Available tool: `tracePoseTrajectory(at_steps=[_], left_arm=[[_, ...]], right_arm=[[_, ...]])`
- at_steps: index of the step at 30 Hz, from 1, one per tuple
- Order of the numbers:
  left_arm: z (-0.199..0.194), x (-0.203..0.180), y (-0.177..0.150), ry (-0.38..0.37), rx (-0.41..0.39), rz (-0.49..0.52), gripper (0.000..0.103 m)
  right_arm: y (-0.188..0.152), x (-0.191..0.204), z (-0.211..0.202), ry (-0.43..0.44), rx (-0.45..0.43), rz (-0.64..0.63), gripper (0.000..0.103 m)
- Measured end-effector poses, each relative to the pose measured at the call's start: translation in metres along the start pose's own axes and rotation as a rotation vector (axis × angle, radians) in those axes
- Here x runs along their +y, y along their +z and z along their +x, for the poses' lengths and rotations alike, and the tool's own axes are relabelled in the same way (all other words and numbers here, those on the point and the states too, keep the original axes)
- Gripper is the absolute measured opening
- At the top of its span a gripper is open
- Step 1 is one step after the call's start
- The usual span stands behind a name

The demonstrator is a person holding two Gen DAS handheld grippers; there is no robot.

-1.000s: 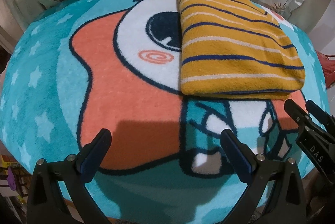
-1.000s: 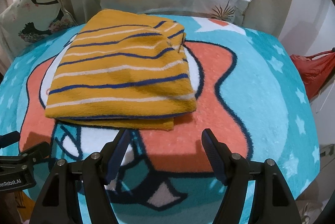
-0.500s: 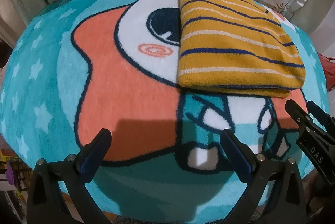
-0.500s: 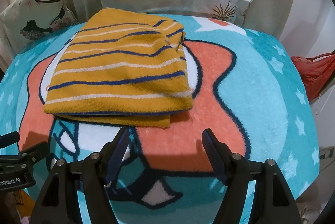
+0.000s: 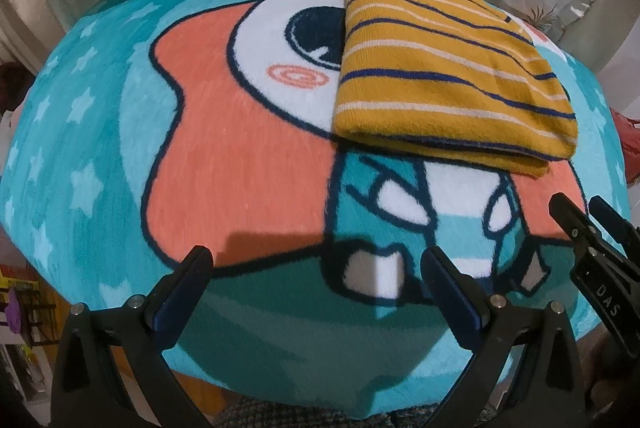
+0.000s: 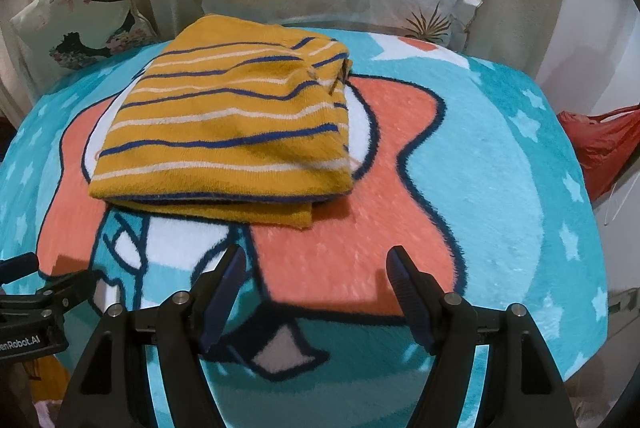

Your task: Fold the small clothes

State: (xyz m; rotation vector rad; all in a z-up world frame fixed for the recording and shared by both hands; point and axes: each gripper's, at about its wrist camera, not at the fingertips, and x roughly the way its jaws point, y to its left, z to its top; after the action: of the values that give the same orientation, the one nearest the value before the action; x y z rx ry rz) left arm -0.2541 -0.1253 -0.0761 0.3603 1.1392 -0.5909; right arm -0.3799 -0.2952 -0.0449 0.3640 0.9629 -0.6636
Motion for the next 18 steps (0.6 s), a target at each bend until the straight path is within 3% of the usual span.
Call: tracePoseTrajectory(at_steps=[18], left_arm=[[-0.022, -0.011, -0.002, 0.04, -0.045, -0.003, 0.103]], right_arm=[[-0.005, -0.014, -0.018, 0.023, -0.058, -0.016, 0.079]])
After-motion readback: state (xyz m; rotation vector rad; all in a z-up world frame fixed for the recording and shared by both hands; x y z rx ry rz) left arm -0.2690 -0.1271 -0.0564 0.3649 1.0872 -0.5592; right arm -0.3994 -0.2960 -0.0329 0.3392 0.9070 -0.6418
